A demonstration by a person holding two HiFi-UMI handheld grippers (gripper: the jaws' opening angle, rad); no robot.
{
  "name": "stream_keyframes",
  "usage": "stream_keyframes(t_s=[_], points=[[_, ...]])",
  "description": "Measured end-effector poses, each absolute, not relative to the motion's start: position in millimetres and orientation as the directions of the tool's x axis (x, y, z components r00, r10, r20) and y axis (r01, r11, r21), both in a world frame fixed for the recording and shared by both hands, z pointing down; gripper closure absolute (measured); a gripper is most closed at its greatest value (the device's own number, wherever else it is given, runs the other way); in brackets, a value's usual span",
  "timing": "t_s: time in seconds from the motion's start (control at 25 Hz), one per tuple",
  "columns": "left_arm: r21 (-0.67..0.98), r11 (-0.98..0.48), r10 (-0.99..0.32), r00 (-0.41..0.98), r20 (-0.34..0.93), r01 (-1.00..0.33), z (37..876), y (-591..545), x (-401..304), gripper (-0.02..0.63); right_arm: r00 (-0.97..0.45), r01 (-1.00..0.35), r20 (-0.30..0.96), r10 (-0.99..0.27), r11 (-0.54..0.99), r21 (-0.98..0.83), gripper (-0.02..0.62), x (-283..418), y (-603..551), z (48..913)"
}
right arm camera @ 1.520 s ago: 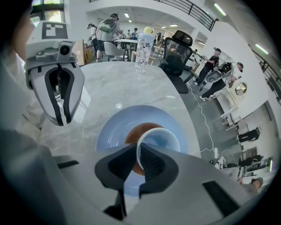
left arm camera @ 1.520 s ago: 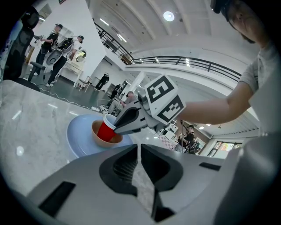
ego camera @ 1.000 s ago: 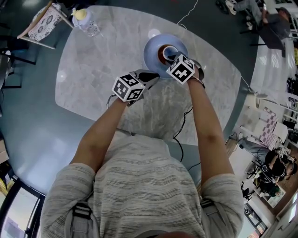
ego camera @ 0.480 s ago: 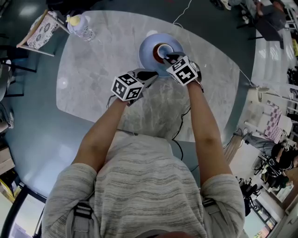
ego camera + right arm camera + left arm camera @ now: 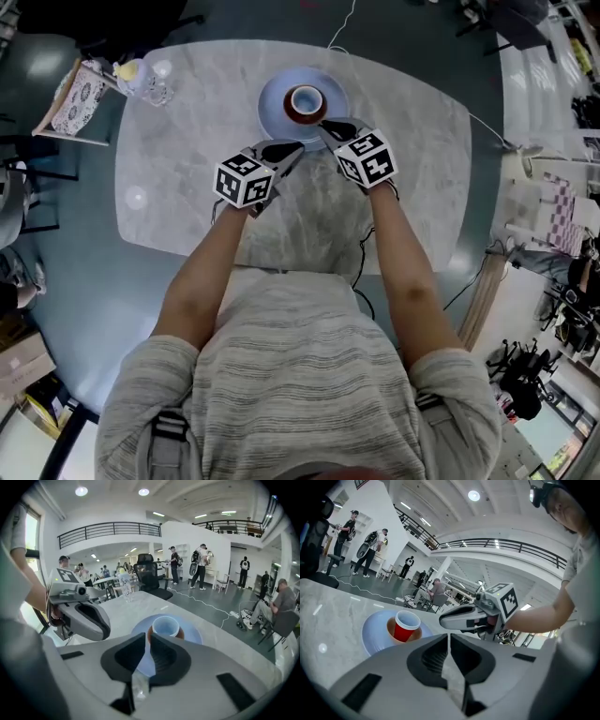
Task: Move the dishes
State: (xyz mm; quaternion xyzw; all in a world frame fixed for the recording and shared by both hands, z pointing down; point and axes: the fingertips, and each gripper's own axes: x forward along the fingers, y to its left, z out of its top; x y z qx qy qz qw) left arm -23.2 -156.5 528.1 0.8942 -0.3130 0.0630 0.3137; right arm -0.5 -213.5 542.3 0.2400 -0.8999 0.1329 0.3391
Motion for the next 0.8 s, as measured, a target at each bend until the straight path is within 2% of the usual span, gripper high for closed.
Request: stream_keyframes(t_s=[0.44, 0.8], points=[[0.484, -0.646, -0.534, 0.802, 0.266, -0.590, 494.5, -145.4, 6.3, 0.583, -0.714, -0.558, 0.549, -0.434, 0.826, -0.073, 0.569, 38.4, -171.1, 499.3], [0.491, -0.658, -0.534, 0.813, 0.230, -0.571, 475.8, -121.2, 43.7, 0.583, -0.724, -0.585, 0.494, -0.482, 0.808, -0.068, 0.572, 81.1, -137.0, 470.5]])
